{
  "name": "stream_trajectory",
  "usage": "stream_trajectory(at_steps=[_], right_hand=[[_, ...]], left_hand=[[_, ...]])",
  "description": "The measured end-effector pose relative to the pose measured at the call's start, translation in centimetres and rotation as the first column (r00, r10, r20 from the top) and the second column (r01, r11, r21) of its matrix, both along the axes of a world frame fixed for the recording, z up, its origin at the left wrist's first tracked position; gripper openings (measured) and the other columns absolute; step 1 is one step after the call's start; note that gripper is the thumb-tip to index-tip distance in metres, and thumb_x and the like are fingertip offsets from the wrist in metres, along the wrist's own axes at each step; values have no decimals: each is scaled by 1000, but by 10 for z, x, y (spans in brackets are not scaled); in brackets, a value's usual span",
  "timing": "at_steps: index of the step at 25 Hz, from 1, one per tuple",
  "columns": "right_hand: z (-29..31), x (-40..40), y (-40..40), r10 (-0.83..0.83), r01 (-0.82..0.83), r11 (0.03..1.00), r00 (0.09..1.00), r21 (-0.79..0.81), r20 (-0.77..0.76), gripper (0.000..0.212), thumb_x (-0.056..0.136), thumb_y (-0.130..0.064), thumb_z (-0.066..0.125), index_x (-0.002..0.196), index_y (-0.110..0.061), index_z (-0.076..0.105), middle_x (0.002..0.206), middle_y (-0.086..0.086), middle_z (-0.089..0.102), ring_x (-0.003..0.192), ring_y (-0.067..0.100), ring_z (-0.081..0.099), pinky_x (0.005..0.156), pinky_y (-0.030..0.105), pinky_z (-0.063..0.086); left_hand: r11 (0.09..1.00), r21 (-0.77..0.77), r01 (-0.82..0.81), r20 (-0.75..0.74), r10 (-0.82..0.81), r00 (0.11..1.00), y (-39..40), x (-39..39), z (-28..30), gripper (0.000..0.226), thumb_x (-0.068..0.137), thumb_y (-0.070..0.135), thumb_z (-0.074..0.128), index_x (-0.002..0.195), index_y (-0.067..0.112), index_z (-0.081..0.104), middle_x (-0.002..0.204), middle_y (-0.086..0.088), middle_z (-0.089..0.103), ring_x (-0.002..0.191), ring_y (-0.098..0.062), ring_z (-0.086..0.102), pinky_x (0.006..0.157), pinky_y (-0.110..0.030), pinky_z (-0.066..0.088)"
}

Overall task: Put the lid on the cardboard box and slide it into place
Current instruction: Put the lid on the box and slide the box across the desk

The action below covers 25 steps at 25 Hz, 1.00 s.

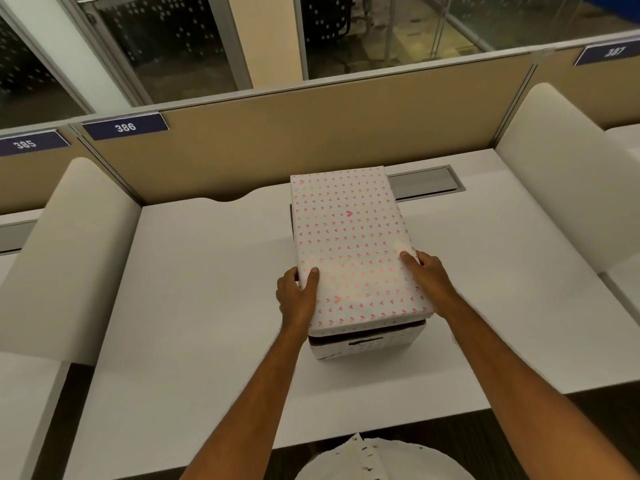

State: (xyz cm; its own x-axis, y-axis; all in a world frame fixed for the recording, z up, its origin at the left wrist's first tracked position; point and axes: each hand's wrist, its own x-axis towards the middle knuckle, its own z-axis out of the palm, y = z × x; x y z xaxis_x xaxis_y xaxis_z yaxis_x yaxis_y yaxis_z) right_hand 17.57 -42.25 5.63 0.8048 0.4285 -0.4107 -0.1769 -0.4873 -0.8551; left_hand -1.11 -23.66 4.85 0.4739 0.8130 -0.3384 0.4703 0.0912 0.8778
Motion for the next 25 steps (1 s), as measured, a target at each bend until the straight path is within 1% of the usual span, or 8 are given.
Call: stream_trajectory(at_steps=[4,7,9,11,13,17,21,25], right_hand=[[-11,5,8,39,-35,998,995,-44,89,53,98,-52,53,134,-14,59,120,4,68,98,23,67,70,25,49],[-17,5,11,61,-49,994,989,-93,134,52,99,-50,54,134,-12,60,119,6,67,99,26,67,79,32,54],[-24,4,10,58,-43,993,989,-109,134,52,98,-52,54,132,-13,60,122,8,66,101,27,68,86,38,56],[-30,3,8,55,-40,993,990,-115,132,54,95,-57,54,129,-16,61,125,8,65,100,27,68,89,42,57],[-34,4,7,46,-32,993,991,-117,123,54,95,-58,54,130,-17,61,126,9,64,100,27,68,89,42,58],[-36,4,7,43,-29,993,992,-115,117,48,100,-46,54,132,-11,59,124,7,62,96,22,64,81,32,50],[-38,4,4,55,-42,992,993,-120,108,46,100,-44,54,131,-11,59,119,3,62,94,20,63,83,35,50],[-48,3,-1,71,-54,987,992,-149,109,50,97,-53,55,129,-16,60,124,7,65,101,27,68,92,45,58]], left_hand=[[999,28,-46,-41,47,998,-4,-4,-14,63,83,66,58,131,26,53,136,-4,53,123,-25,58,105,-53,53],[998,29,-49,-54,51,997,-4,-6,-23,60,87,63,59,132,24,52,139,-6,51,124,-27,57,105,-52,53],[999,9,-42,-41,42,998,-6,-7,-24,54,93,54,62,134,20,52,140,-8,50,122,-25,59,100,-44,54],[999,-22,-36,-34,36,999,-6,-7,-26,48,97,46,61,136,18,51,139,-7,50,118,-23,60,93,-37,53],[999,-36,-33,-29,32,999,-6,-7,-29,48,98,45,61,136,18,51,138,-6,50,117,-23,61,91,-35,52],[1000,-22,-20,-25,20,999,-5,-9,-34,48,97,49,60,134,21,53,135,-4,51,116,-24,64,92,-38,57],[999,-27,-18,-29,17,999,-6,-12,-39,51,93,57,62,132,25,55,133,-2,56,112,-22,66,94,-42,60],[998,-57,-18,-29,16,999,-8,-14,-44,53,88,61,62,128,26,56,130,-1,62,108,-21,69,94,-45,61]])
